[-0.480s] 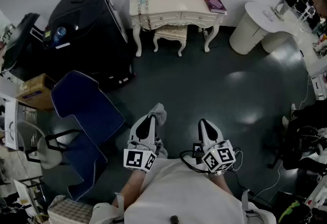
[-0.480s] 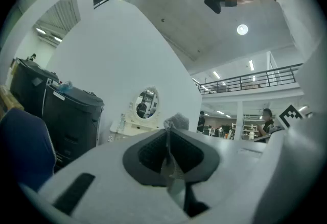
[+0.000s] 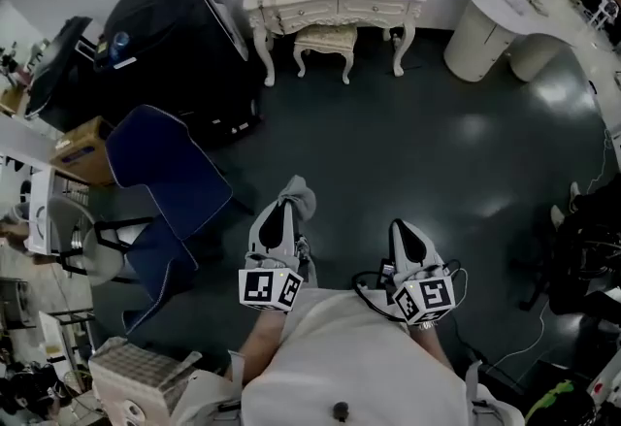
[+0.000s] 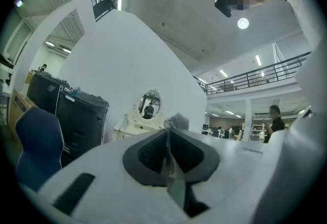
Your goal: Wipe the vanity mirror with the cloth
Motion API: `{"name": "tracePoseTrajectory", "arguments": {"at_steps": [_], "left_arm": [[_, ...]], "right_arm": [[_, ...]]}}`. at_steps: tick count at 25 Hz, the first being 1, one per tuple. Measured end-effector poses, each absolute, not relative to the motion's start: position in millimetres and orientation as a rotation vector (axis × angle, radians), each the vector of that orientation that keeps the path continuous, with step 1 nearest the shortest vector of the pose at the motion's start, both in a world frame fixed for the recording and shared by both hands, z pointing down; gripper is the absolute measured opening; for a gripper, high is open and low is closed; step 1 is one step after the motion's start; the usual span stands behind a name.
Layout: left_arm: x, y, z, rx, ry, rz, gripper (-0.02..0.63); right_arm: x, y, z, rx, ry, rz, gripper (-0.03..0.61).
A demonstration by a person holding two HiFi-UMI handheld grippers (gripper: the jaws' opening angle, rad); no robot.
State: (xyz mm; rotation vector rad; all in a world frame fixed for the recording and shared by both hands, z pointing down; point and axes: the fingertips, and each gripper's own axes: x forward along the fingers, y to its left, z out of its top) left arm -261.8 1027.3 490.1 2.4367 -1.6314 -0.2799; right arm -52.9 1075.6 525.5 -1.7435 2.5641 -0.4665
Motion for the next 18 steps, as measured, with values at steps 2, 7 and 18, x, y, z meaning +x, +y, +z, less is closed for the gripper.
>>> {"name": "tracePoseTrajectory", "arguments": {"at_steps": [2, 7, 18], "left_arm": [[-221.7, 1060.2, 497.1, 2.437, -1.57, -0.283, 0.023], [-165.3, 1111.0, 502.6, 2.442, -1.52, -0.257, 0.023], [-124.2, 1145.2, 492.1, 2.552, -1.529, -0.157, 0.023]], "right_arm": [[-22.8, 1104.3, 533.2, -1.765, 2.571, -0.467, 0.008], [21.3, 1145.2, 529.7, -1.778, 2.559, -0.468, 0.008], [43.0, 1186.9, 522.3, -1.657, 2.582, -0.493, 0.008]]}}
